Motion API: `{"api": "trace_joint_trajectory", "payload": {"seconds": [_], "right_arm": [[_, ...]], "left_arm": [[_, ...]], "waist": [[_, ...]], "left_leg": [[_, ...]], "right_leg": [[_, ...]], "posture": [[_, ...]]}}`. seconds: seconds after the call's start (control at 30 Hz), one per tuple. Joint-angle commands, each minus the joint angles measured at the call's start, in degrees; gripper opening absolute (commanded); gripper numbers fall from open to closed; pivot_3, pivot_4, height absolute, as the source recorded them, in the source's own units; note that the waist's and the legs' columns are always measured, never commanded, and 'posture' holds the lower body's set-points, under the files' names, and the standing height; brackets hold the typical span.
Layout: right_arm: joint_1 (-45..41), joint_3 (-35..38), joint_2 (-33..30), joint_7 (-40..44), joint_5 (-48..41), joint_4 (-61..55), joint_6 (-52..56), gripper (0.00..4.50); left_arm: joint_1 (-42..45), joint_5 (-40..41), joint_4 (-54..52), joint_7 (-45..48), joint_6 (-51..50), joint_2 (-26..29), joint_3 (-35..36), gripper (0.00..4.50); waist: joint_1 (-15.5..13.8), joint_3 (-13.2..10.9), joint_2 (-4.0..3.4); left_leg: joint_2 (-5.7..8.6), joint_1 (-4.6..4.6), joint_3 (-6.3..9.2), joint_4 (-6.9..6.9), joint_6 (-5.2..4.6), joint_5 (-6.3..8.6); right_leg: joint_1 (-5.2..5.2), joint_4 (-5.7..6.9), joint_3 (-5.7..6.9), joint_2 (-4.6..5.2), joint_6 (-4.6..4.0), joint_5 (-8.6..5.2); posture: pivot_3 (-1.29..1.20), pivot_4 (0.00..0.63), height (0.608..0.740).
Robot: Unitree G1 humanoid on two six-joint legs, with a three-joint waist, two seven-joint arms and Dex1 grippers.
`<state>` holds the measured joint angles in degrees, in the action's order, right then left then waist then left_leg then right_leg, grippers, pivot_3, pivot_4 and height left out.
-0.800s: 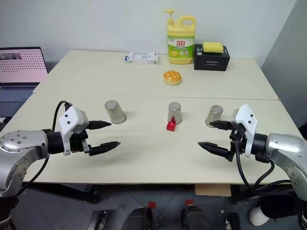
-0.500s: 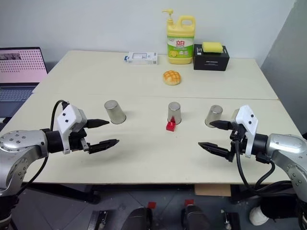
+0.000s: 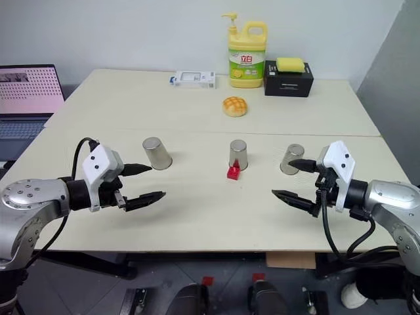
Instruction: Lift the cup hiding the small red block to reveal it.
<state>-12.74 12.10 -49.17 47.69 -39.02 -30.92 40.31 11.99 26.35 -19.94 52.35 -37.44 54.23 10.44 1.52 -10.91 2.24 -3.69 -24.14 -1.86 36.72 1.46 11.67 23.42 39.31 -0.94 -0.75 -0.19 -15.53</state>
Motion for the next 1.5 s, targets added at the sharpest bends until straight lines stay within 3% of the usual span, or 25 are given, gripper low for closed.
{"api": "trace_joint_trajectory", "payload": {"seconds": [0.03,1.5], "right_arm": [[-0.6,0.9,-0.6,0.4,-0.1,-0.5,-1.0,4.50],[1.8,1.4,-1.0,1.6,-0.5,-0.8,-1.2,4.50]], "left_arm": [[1.4,0.3,-1.8,-0.4,-0.8,0.7,0.3,4.47],[1.2,0.4,-0.9,3.0,-1.1,1.1,0.0,4.47]], "waist": [[0.0,0.0,0.00],[0.0,0.0,0.00]], "left_leg": [[0.00,0.00,-0.01,0.00,0.00,0.00],[0.01,0.00,0.00,0.00,0.00,0.00]], "right_leg": [[0.00,0.00,0.01,0.00,0.00,0.00],[0.00,0.00,0.00,0.00,0.00,0.00]], "posture": [[0.00,0.150,0.740],[0.00,0.150,0.740]]}}
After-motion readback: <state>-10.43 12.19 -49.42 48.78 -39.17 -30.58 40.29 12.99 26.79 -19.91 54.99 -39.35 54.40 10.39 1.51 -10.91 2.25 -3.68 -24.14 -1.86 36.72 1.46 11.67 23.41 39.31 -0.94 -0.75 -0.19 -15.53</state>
